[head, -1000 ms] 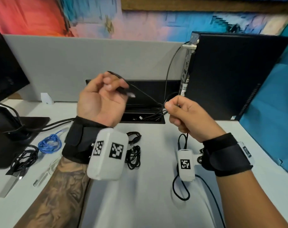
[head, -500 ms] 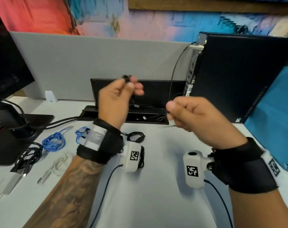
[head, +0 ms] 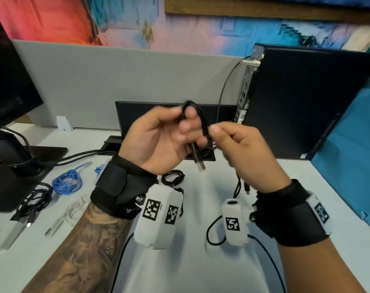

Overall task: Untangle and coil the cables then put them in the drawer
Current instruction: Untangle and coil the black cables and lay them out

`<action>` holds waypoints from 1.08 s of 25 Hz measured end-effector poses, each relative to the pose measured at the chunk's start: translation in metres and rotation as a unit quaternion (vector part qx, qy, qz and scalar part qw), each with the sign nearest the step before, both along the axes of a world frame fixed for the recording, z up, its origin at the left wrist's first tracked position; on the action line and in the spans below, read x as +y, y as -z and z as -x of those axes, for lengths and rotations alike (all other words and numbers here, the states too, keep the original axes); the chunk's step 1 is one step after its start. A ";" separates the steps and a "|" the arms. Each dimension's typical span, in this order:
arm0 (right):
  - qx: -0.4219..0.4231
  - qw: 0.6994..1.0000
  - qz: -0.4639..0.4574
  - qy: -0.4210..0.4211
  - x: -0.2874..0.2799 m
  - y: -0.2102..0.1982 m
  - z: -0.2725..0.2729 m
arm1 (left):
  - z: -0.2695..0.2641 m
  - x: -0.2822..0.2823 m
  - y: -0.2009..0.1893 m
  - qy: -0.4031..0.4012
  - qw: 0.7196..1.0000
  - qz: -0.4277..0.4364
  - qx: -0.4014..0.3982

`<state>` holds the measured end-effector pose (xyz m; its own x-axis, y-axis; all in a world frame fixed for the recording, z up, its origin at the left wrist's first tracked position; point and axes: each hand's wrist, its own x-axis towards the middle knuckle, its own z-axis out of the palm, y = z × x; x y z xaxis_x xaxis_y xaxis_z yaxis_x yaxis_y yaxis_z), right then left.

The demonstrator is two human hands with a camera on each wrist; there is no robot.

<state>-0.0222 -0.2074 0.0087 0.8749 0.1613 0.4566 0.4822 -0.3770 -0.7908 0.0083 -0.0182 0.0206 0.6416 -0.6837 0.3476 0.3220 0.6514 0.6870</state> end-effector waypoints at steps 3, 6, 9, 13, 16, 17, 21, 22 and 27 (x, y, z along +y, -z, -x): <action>0.049 0.997 0.026 -0.048 0.013 0.007 0.002 | -0.010 0.001 -0.001 -0.128 0.988 0.071 0.054; 0.097 0.984 0.132 -0.065 0.009 0.008 0.004 | -0.023 0.003 0.007 -0.285 0.952 0.081 0.075; 0.107 0.970 0.207 -0.077 0.004 0.004 0.012 | -0.039 0.012 0.022 -0.439 0.898 0.030 0.017; -0.014 0.993 0.115 -0.023 -0.003 -0.009 0.013 | -0.030 0.006 0.032 -0.497 0.791 -0.285 -0.215; -0.073 0.996 0.028 0.042 -0.016 -0.012 0.009 | -0.008 -0.011 0.026 -0.337 0.808 -0.391 -0.283; -0.076 0.995 0.010 0.057 -0.019 -0.012 0.007 | -0.004 -0.014 0.023 -0.296 0.816 -0.403 -0.291; -0.031 0.998 -0.015 0.046 -0.018 -0.006 0.002 | 0.002 -0.012 0.013 -0.163 0.934 -0.286 -0.140; -0.015 0.999 -0.020 0.030 -0.015 -0.004 0.001 | 0.002 -0.008 0.009 -0.118 0.963 -0.230 -0.081; 0.067 0.997 -0.020 -0.040 -0.005 0.008 -0.005 | -0.007 0.007 -0.002 -0.060 0.989 0.094 0.097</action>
<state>-0.0171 -0.2120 0.0008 0.9132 0.2181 0.3442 0.3991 -0.3085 -0.8634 0.0148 -0.0113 0.0224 0.7812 -0.5335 0.3243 0.3481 0.8034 0.4831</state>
